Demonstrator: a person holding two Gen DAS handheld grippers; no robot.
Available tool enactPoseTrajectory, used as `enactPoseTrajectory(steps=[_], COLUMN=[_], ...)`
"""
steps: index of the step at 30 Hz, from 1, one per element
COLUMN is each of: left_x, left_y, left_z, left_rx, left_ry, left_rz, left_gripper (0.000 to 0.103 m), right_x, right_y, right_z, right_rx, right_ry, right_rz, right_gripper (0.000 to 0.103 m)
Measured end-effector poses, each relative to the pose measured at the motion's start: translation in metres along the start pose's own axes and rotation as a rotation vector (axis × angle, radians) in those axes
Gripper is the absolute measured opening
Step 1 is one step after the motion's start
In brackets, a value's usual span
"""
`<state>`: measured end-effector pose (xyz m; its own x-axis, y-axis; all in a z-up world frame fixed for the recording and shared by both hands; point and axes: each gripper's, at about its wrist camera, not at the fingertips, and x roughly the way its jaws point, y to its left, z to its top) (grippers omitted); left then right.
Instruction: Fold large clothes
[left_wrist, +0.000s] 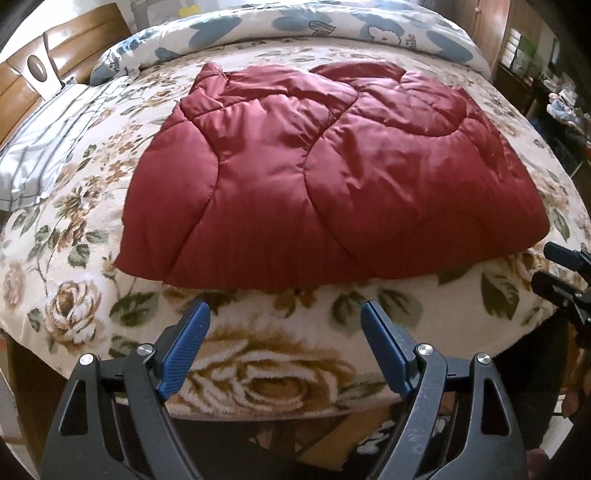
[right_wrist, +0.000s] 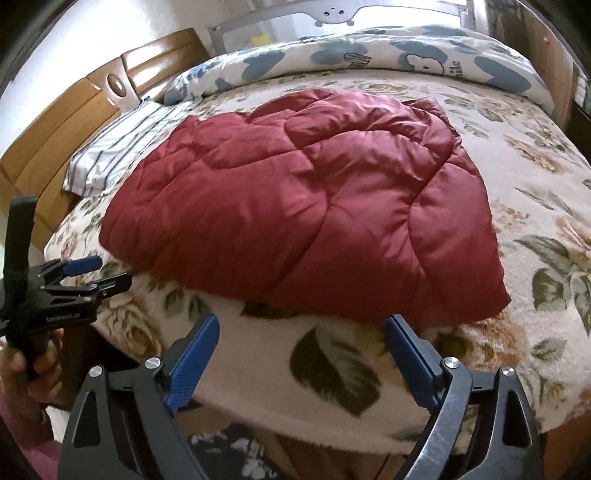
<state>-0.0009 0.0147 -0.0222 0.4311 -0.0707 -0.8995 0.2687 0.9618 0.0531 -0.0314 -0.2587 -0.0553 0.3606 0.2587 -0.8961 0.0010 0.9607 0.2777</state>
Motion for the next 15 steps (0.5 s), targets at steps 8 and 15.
enactPoseTrajectory(steps=[8,15], left_x=[-0.046,-0.032], left_y=[-0.003,-0.003], left_z=[0.017,0.022], left_rx=[-0.017,-0.043], left_ry=[-0.073,-0.054], left_rz=[-0.034,-0.042], left_gripper=[0.085,0.085], right_x=[-0.039,-0.023], right_y=[0.019,0.020], right_z=[0.015,0.022], right_rx=[-0.019,-0.013], right_ry=[-0.066,-0.051], right_rz=[0.053,0.035], right_gripper=[0.102,0.103])
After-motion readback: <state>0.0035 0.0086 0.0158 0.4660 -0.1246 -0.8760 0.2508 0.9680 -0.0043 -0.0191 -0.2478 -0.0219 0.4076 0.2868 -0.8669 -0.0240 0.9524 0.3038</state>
